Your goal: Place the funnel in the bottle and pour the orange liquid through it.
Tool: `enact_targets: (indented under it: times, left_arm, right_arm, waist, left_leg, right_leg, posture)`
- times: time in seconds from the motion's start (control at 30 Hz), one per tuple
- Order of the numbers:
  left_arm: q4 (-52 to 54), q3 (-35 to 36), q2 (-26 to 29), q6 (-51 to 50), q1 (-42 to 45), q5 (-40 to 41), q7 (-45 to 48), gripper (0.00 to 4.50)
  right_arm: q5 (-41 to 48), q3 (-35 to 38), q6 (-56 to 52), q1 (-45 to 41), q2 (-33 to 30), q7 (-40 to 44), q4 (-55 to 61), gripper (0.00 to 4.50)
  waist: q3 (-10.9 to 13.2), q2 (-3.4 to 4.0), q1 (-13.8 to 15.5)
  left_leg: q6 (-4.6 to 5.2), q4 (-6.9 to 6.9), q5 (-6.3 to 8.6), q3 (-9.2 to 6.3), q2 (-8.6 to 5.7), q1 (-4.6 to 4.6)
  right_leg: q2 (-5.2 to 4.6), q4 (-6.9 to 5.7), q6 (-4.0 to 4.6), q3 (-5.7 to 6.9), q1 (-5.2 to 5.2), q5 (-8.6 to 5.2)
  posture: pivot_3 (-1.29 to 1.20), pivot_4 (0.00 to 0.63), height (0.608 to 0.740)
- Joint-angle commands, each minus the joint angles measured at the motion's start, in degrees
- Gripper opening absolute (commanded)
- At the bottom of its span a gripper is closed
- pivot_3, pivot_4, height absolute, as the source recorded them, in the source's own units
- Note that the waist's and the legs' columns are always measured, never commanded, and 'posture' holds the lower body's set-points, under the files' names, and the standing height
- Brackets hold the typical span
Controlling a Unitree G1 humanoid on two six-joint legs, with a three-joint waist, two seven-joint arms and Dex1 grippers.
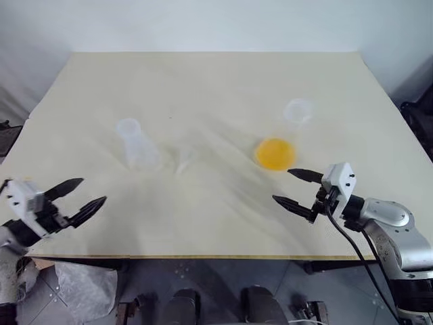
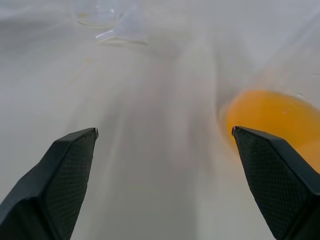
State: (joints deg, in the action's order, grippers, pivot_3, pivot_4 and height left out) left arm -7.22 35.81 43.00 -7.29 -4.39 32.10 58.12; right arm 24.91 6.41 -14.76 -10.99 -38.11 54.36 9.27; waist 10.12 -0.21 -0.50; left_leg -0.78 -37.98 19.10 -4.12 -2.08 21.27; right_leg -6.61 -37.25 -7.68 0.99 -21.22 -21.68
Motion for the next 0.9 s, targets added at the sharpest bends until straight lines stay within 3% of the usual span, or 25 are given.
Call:
enact_targets:
  times: [0.03,0.2,0.37,0.6,0.9]
  left_arm:
    - [1.55,4.45,1.46,-0.16,-2.79,2.58,1.82,4.47]
    - [1.28,5.73,3.17,-1.24,-3.85,3.55,3.53,4.47]
    - [-3.04,1.8,7.01,-2.69,4.24,3.29,6.47,4.47]
    - [-21.6,-11.34,8.03,1.85,26.28,-3.81,11.94,4.47]
    - [-45.14,-20.74,3.95,10.52,49.3,-11.62,16.76,4.47]
  right_arm:
    - [0.09,-0.49,1.69,-1.91,0.24,1.61,-1.16,4.5]
    - [0.21,-1.27,2.06,-3.77,0.54,2.62,-2.41,4.5]
    - [1.33,-1.22,2.0,-2.55,0.18,4.62,0.46,4.5]
    - [5.31,-0.38,-2.32,-3.5,0.86,3.08,7.09,4.5]
    - [6.61,-2.88,-6.24,-8.43,2.15,0.08,11.36,4.5]
  waist:
    - [0.0,0.0,0.17]
    - [0.0,0.0,0.34]
    - [0.0,0.0,0.49]
    - [0.0,-0.01,0.24]
    - [0.03,-0.1,-0.51]
  left_leg:
    - [0.01,0.0,0.01,-0.01,0.01,0.0]
    - [0.0,0.02,0.01,-0.05,0.06,0.0]
    - [0.0,0.0,0.01,-0.16,0.03,0.0]
    - [0.0,-0.01,0.0,-0.12,-0.03,-0.01]
    - [0.04,-0.14,0.01,0.0,-0.15,0.08]
  right_leg:
    - [-0.02,0.06,0.0,0.0,0.03,0.0]
    - [-0.03,0.23,0.0,0.04,0.13,0.0]
    - [-0.02,0.25,0.0,0.08,0.21,0.0]
    - [0.18,-0.01,-0.01,0.23,0.12,0.0]
    - [0.11,-0.61,-0.03,0.43,-0.16,0.02]
  posture:
    - [0.0,0.15,0.74]
    - [0.0,0.15,0.74]
    - [0.0,0.15,0.74]
    - [0.0,0.15,0.74]
    - [0.0,0.15,0.74]
